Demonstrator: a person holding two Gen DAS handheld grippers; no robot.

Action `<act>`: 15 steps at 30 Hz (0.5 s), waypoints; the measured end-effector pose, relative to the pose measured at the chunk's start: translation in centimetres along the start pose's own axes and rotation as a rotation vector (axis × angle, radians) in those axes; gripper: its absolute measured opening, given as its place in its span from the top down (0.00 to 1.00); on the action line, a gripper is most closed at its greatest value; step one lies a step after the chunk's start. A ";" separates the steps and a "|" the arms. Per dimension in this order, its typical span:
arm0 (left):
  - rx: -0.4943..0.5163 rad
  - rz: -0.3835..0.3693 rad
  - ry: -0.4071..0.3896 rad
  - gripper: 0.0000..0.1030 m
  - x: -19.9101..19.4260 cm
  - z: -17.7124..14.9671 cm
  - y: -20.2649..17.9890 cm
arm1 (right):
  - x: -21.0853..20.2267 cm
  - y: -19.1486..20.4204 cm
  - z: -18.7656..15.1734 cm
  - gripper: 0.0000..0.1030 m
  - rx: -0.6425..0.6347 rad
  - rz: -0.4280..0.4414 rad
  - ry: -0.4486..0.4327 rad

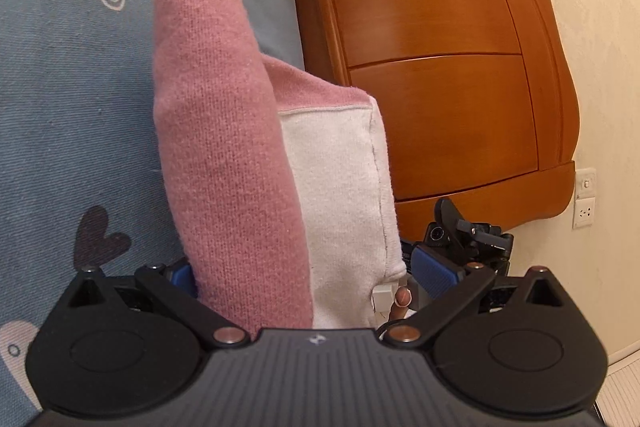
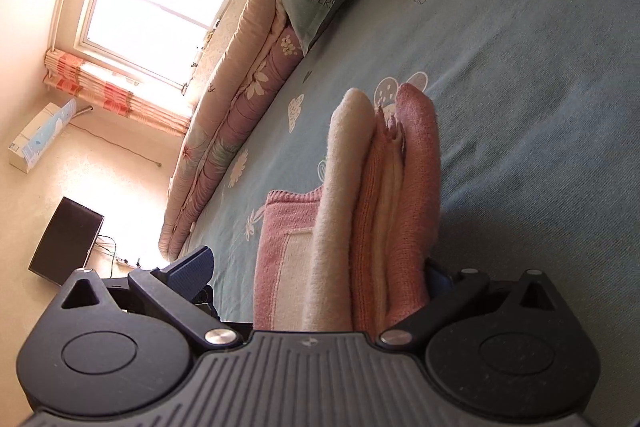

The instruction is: Fold clothes

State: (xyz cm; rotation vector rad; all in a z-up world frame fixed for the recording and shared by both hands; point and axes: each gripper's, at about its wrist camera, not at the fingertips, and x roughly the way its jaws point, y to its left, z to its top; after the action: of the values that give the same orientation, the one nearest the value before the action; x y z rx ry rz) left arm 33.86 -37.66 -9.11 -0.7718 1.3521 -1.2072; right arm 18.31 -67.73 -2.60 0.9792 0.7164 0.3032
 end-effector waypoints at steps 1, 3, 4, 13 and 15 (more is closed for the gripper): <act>0.001 -0.002 0.005 0.02 0.4 0.2 0.0 | -0.2 -0.4 0.3 0.00 0.003 -0.008 -0.006; 0.002 -0.003 0.015 0.02 1.6 0.6 0.0 | -0.5 -1.2 0.8 0.00 0.008 -0.023 -0.017; 0.002 -0.002 0.020 0.02 2.2 0.8 -0.1 | -0.7 -1.7 1.1 0.00 0.011 -0.031 -0.023; -0.004 0.054 0.063 0.02 4.1 -0.4 1.2 | -0.8 -5.8 1.6 0.00 0.095 -0.079 -0.083; 0.022 0.108 0.068 0.02 3.5 -0.8 0.9 | -1.1 -5.9 1.5 0.00 0.084 -0.119 -0.098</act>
State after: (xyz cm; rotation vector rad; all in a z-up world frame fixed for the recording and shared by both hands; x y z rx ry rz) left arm 32.66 -40.49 -11.12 -0.6386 1.4156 -1.1698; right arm 18.06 -72.46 -6.59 1.0189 0.6993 0.1209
